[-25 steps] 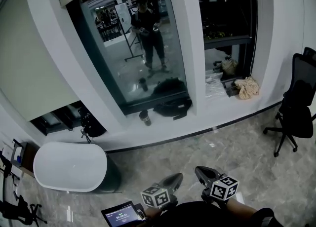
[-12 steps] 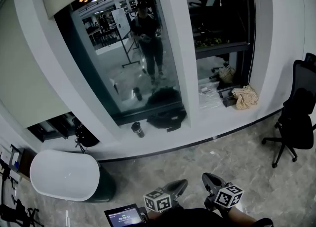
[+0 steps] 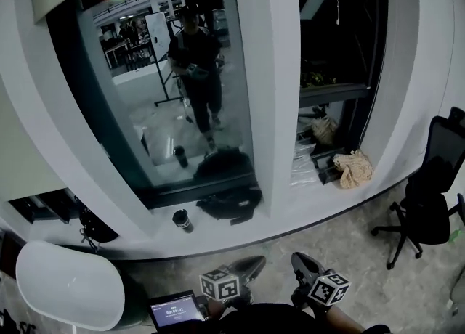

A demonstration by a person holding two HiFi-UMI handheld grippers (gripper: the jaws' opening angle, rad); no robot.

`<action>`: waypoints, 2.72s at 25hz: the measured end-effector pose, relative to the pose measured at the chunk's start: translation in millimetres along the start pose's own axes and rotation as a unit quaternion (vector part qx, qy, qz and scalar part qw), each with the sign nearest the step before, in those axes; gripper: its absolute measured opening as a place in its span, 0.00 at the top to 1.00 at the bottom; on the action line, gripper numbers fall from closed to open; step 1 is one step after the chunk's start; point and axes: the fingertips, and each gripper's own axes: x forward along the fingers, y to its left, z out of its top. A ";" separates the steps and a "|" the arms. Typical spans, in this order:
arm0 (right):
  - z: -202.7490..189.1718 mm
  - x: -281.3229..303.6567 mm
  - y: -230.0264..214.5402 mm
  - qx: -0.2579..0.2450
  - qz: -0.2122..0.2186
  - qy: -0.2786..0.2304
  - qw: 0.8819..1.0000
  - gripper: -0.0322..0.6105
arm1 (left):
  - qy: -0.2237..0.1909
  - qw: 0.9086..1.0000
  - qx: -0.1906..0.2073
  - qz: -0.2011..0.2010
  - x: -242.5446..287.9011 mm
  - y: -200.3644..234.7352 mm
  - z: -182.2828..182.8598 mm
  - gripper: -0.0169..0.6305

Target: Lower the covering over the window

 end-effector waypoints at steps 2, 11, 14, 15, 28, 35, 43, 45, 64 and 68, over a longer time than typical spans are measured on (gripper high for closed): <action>14.9 31.3 1.5 -0.022 -0.003 0.000 1.000 0.92 | -0.006 1.000 0.014 -0.019 7.1 22.0 31.8 0.97; 25.2 117.9 -5.5 -0.028 -0.015 0.018 0.999 0.92 | -0.026 0.999 0.014 -0.040 29.1 117.3 116.1 0.97; 29.0 129.0 -19.7 -0.014 -0.023 0.017 0.999 0.92 | -0.023 0.999 0.032 -0.035 37.6 142.7 137.5 0.97; 32.9 132.1 -23.0 -0.013 -0.025 0.019 0.999 0.92 | -0.024 0.998 0.041 -0.033 42.2 148.3 147.6 0.97; 117.0 175.9 -83.7 -0.034 0.063 0.044 0.996 0.92 | -0.139 0.976 0.164 -0.038 147.8 137.8 355.9 0.85; 148.7 168.5 -141.1 -0.020 0.065 0.046 0.997 0.93 | -0.200 0.964 0.172 -0.023 196.1 129.3 436.7 0.83; 166.8 181.8 -147.1 -0.029 0.043 0.013 0.999 0.93 | -0.238 0.953 0.184 -0.042 213.9 141.7 499.1 0.90; 164.3 185.2 -143.0 -0.033 0.034 0.015 0.999 0.93 | -0.234 0.950 0.203 -0.044 211.6 138.1 499.8 0.96; 227.2 265.0 -23.5 -0.112 0.131 -0.067 0.983 0.90 | 0.238 0.955 0.161 0.075 163.9 254.9 31.2 0.97; 284.8 264.9 46.4 -0.164 0.190 -0.124 0.960 0.83 | 0.224 0.968 0.100 0.057 154.4 235.6 7.6 0.97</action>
